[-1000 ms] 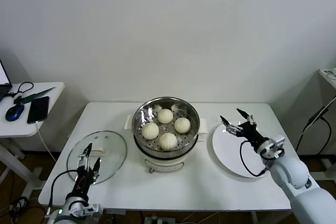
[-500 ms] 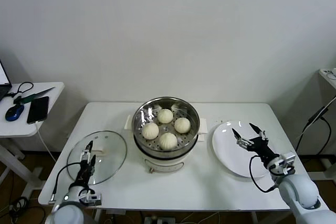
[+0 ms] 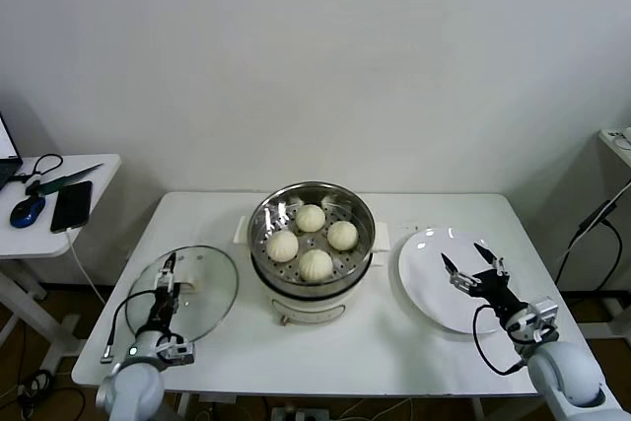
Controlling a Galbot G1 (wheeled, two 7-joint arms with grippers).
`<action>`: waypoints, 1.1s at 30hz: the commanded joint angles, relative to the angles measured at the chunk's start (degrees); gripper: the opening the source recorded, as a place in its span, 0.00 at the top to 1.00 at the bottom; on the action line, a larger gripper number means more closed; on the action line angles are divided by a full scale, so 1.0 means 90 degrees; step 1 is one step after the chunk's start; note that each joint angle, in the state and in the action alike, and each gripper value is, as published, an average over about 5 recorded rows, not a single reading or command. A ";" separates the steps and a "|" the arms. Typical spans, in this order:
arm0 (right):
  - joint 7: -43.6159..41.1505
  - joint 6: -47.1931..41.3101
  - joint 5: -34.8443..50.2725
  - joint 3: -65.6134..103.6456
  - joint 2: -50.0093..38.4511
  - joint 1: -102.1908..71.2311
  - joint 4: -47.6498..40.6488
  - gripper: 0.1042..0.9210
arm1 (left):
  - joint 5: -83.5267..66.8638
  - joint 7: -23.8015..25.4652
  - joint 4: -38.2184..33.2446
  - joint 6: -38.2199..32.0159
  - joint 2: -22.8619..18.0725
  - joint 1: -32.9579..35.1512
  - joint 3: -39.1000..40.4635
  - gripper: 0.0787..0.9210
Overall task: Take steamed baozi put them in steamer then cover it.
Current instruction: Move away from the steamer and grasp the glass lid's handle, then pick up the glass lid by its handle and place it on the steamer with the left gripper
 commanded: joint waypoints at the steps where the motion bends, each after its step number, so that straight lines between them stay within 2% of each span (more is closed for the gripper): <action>1: -0.0031 0.0048 -0.0130 0.0064 0.0046 -0.0075 -0.0045 0.12 | 0.0071 -0.0275 0.0538 0.0042 0.0011 -0.0400 0.0033 0.12; 4: -0.0064 0.0084 -0.0203 0.0057 0.0066 -0.0068 -0.0105 0.12 | 0.0006 -0.0299 0.0540 0.0019 0.0007 -0.0408 0.0050 0.13; 7: -0.0089 0.0110 -0.0263 0.0039 0.0093 -0.0046 -0.0156 0.12 | -0.0006 -0.0288 0.0584 0.0011 -0.0004 -0.0415 0.0055 0.20; 23: -0.0132 0.0179 -0.0401 -0.0015 0.0139 0.0071 -0.0278 0.12 | -0.0278 -0.0249 0.0403 0.0045 0.0030 -0.0313 0.0074 0.75; 28: -0.0144 0.0197 -0.0423 -0.0023 0.0138 0.0093 -0.0298 0.12 | -0.0649 -0.0105 -0.0175 0.0178 0.0111 -0.0072 0.0115 0.90; 33: -0.0155 0.0218 -0.0421 -0.0020 0.0126 0.0125 -0.0325 0.12 | -0.1142 0.0108 -0.1329 0.0530 0.0289 0.0530 0.0136 0.91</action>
